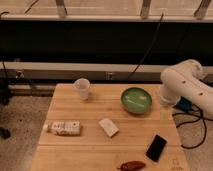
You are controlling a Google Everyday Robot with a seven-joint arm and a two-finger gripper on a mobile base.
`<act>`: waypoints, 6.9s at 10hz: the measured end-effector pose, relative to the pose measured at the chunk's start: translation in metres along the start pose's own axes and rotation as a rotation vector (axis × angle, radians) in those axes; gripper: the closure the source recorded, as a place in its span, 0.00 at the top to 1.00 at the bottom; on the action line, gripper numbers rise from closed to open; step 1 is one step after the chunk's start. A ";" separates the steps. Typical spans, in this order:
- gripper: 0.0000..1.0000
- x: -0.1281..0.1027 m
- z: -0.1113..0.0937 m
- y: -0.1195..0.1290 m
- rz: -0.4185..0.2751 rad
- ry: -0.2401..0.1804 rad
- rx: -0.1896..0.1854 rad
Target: Pick up the ceramic cup
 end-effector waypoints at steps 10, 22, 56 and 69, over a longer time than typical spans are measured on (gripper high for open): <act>0.80 -0.022 -0.004 -0.018 -0.095 0.010 0.028; 0.80 -0.080 -0.017 -0.059 -0.289 0.027 0.086; 0.80 -0.290 -0.002 -0.175 -0.791 -0.134 0.262; 0.80 -0.312 0.035 -0.187 -0.852 -0.198 0.225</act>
